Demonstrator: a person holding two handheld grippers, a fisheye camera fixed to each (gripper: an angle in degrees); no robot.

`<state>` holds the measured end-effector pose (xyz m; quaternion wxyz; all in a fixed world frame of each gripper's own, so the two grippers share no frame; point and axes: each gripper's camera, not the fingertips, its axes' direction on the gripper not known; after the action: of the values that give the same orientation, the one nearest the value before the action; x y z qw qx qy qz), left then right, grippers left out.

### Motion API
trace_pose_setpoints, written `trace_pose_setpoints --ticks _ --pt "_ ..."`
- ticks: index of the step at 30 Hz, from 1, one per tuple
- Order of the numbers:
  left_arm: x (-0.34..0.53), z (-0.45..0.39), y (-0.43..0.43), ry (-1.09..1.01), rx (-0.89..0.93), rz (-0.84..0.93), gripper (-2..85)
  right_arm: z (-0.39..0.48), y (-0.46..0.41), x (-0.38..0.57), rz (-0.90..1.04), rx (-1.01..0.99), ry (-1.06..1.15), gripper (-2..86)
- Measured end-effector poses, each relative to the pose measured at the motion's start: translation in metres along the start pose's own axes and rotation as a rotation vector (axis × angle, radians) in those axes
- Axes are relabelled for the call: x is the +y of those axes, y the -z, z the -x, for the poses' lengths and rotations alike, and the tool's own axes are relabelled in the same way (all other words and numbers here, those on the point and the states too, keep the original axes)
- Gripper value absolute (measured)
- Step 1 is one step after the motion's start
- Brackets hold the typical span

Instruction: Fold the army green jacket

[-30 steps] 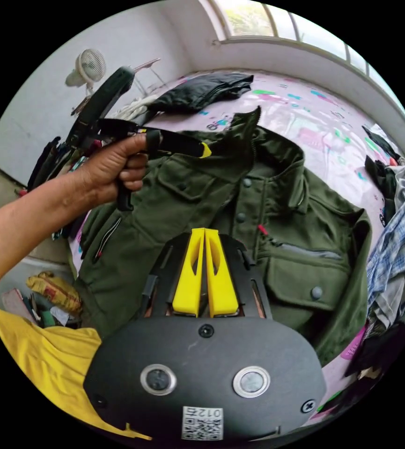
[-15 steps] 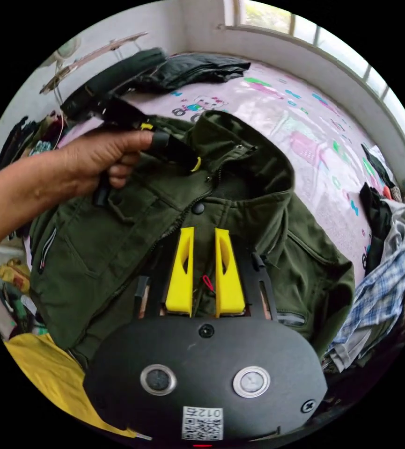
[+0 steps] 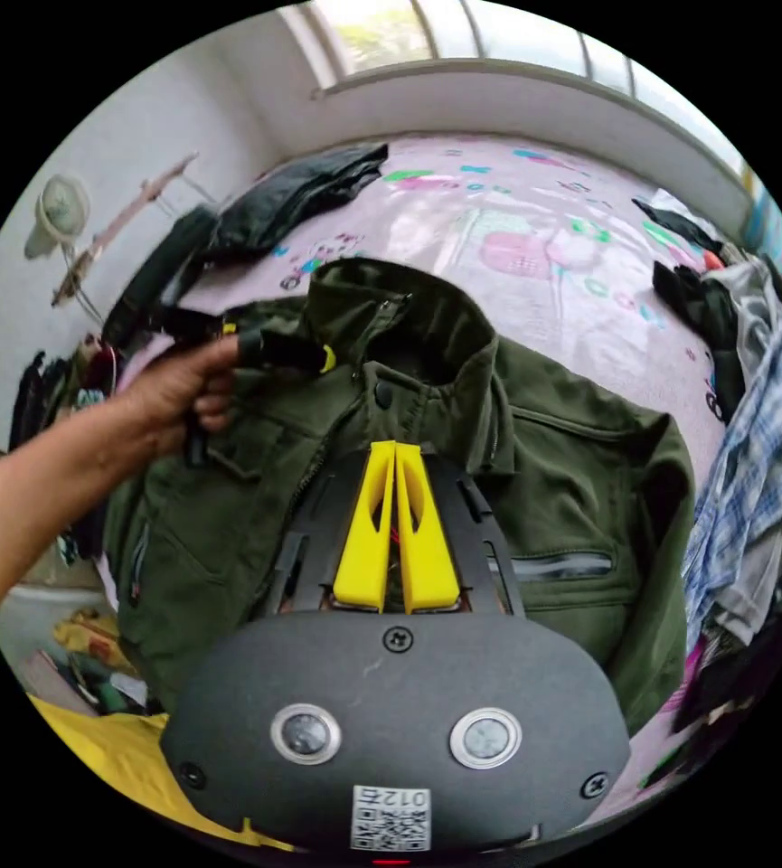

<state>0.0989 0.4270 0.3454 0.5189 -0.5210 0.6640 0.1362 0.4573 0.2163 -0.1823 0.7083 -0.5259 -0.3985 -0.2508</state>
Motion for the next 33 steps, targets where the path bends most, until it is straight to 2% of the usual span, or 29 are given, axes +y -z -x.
trace_pose_setpoints --ticks 4,7,9,11,13,19,23,28,33 --pt "0.022 0.003 0.039 -0.020 -0.023 -0.085 0.5 -0.041 0.041 0.006 -0.096 -0.242 -0.152 -0.2" --pt "0.049 0.006 0.065 -0.038 0.057 -0.127 0.5 -0.067 0.052 0.008 -0.141 -0.394 -0.271 -0.2" --pt "0.069 0.011 0.077 -0.043 0.129 -0.138 0.4 -0.069 0.054 0.008 -0.137 -0.407 -0.275 -0.3" --pt "0.099 0.016 0.087 -0.086 0.303 -0.149 0.4 -0.064 0.054 0.006 -0.119 -0.396 -0.252 -0.3" --pt "0.122 0.020 0.092 -0.084 0.381 -0.156 0.5 -0.057 0.053 0.001 -0.101 -0.370 -0.227 -0.3" --pt "0.183 0.059 0.111 0.048 0.479 -0.226 0.4 -0.055 0.041 -0.015 -0.101 -0.361 -0.258 -0.3" --pt "0.201 0.074 0.096 0.035 0.563 -0.143 0.4 -0.048 0.010 -0.029 -0.049 -0.311 -0.278 -0.2" --pt "0.213 0.104 0.066 0.137 0.548 -0.028 0.3 -0.038 -0.058 -0.029 0.094 -0.179 -0.285 -0.1" --pt "0.211 0.112 0.067 0.093 0.523 0.011 0.4 -0.036 -0.059 -0.016 0.079 -0.162 -0.208 -0.1"
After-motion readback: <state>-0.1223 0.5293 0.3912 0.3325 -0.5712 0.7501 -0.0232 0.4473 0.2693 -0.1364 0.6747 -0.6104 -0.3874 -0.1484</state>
